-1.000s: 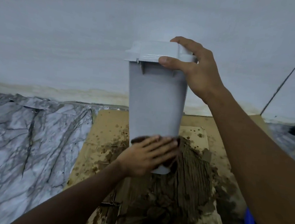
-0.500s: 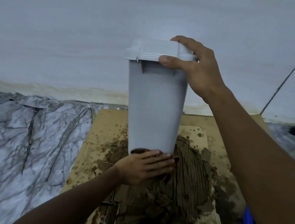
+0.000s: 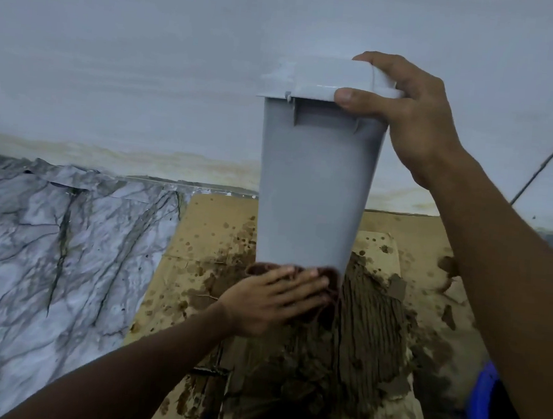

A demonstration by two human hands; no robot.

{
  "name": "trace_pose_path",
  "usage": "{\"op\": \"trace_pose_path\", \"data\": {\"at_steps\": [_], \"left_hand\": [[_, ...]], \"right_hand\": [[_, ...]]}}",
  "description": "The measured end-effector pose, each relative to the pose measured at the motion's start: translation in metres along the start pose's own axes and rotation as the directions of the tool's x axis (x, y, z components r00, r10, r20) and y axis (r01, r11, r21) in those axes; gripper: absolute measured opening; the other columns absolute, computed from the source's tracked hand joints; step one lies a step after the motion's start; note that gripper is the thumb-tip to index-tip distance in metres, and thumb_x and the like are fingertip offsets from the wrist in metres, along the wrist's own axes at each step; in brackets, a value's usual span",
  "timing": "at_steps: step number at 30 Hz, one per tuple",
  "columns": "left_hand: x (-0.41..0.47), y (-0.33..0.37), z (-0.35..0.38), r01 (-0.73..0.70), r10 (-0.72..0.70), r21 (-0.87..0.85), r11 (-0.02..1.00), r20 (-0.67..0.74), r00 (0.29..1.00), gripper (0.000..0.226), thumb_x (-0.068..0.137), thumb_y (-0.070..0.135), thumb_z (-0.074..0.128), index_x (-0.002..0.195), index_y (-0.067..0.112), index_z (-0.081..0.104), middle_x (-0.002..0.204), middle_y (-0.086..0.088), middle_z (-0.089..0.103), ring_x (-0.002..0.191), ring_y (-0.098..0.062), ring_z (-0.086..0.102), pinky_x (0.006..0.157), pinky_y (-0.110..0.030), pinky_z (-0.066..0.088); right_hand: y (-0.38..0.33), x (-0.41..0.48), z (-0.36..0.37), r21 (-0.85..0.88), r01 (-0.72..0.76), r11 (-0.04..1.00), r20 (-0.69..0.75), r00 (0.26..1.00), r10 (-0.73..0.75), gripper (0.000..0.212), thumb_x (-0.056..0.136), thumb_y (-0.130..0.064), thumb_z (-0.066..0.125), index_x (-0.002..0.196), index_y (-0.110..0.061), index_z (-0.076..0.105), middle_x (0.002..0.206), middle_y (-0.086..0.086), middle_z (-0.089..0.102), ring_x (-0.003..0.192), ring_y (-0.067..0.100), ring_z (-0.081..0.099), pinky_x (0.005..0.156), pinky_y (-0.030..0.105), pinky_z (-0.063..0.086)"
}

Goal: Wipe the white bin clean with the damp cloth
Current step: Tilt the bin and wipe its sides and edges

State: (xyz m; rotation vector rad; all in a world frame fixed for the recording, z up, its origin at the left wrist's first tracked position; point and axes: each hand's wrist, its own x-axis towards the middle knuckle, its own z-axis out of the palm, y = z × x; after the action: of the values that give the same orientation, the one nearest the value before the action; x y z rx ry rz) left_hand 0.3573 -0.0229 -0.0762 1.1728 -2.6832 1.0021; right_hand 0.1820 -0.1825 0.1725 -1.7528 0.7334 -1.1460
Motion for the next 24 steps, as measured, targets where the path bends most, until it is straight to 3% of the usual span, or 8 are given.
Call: {"op": "trace_pose_path", "data": {"at_steps": [3, 6, 10, 13, 15, 19, 22, 24], "left_hand": [[0.001, -0.008, 0.0, -0.016, 0.016, -0.007, 1.0, -0.006, 1.0, 0.08, 0.099, 0.042, 0.051, 0.161, 0.012, 0.01, 0.168, -0.016, -0.009, 0.157, -0.03, 0.002, 0.127, -0.044, -0.004], [0.034, -0.052, -0.026, 0.246, -0.282, -0.186, 0.951, -0.202, 0.938, 0.06, 0.107, 0.038, 0.035, 0.157, 0.009, 0.021, 0.168, -0.017, 0.002, 0.156, -0.029, 0.004, 0.127, -0.045, 0.004], [0.077, -0.096, -0.06, 0.49, -0.769, -0.632, 0.601, -0.287, 0.572, 0.055, 0.104, 0.016, 0.044, 0.152, -0.006, 0.029, 0.161, -0.031, 0.016, 0.154, -0.04, 0.01, 0.125, -0.053, 0.017], [0.082, -0.077, -0.06, 0.501, -0.911, -0.788, 0.358, -0.177, 0.373, 0.06, 0.103, 0.011, 0.045, 0.155, -0.003, 0.017, 0.165, -0.026, 0.006, 0.156, -0.035, 0.008, 0.125, -0.045, 0.018], [0.066, -0.052, -0.047, 0.557, -0.873, -0.711, 0.429, -0.167, 0.459, 0.061, 0.106, 0.021, 0.041, 0.158, 0.003, 0.014, 0.167, -0.019, -0.002, 0.156, -0.036, 0.003, 0.125, -0.051, 0.016], [0.02, -0.001, -0.01, 0.321, -0.354, -0.226, 0.92, -0.122, 0.927, 0.063, 0.103, 0.031, 0.034, 0.16, 0.01, 0.014, 0.169, -0.013, -0.008, 0.156, -0.033, 0.001, 0.126, -0.051, 0.0], [0.01, 0.025, -0.001, -0.038, 0.043, -0.084, 0.996, 0.064, 0.997, 0.079, 0.096, 0.036, 0.044, 0.161, 0.009, 0.01, 0.169, -0.014, 0.001, 0.156, -0.031, 0.002, 0.125, -0.048, -0.007], [0.022, 0.021, -0.005, -0.093, 0.096, -0.053, 0.994, 0.073, 0.993, 0.073, 0.099, 0.036, 0.042, 0.161, 0.009, 0.016, 0.168, -0.013, 0.01, 0.156, -0.03, 0.003, 0.126, -0.046, -0.008]], "right_hand": [[0.001, 0.002, -0.001, 0.027, 0.002, 1.0, -0.02, 1.0, -0.002, 0.053, 0.061, -0.042, 0.086, 0.109, -0.023, 0.072, 0.123, -0.001, 0.066, 0.11, 0.011, 0.062, 0.087, 0.023, 0.054], [0.001, 0.003, 0.003, 0.038, 0.008, 0.999, -0.034, 0.999, -0.007, 0.055, 0.06, -0.041, 0.086, 0.11, -0.021, 0.072, 0.124, 0.002, 0.065, 0.109, 0.012, 0.063, 0.085, 0.022, 0.053], [0.0, 0.004, 0.01, 0.037, 0.006, 0.999, -0.03, 1.0, -0.005, 0.059, 0.059, -0.043, 0.086, 0.111, -0.02, 0.071, 0.123, 0.003, 0.065, 0.108, 0.012, 0.064, 0.084, 0.024, 0.054], [0.0, 0.003, 0.011, 0.024, -0.002, 1.0, -0.031, 1.0, 0.002, 0.058, 0.06, -0.043, 0.086, 0.111, -0.021, 0.071, 0.123, 0.002, 0.065, 0.109, 0.013, 0.063, 0.087, 0.027, 0.055], [0.0, 0.002, 0.009, 0.019, -0.005, 1.0, -0.037, 0.999, 0.006, 0.058, 0.06, -0.043, 0.086, 0.111, -0.021, 0.071, 0.123, 0.001, 0.065, 0.11, 0.014, 0.063, 0.089, 0.028, 0.055], [0.0, 0.001, 0.01, 0.015, -0.003, 1.0, -0.033, 0.999, 0.004, 0.06, 0.057, -0.046, 0.087, 0.11, -0.022, 0.071, 0.124, 0.001, 0.064, 0.11, 0.013, 0.062, 0.089, 0.027, 0.055], [0.0, 0.002, 0.012, -0.004, -0.007, 1.0, -0.035, 0.999, 0.007, 0.059, 0.056, -0.049, 0.087, 0.108, -0.025, 0.072, 0.125, 0.001, 0.063, 0.113, 0.014, 0.061, 0.092, 0.031, 0.055], [0.001, 0.002, 0.012, -0.007, -0.008, 1.0, -0.039, 0.999, 0.008, 0.058, 0.056, -0.049, 0.087, 0.108, -0.026, 0.072, 0.124, 0.0, 0.063, 0.114, 0.015, 0.06, 0.093, 0.032, 0.055]]}}
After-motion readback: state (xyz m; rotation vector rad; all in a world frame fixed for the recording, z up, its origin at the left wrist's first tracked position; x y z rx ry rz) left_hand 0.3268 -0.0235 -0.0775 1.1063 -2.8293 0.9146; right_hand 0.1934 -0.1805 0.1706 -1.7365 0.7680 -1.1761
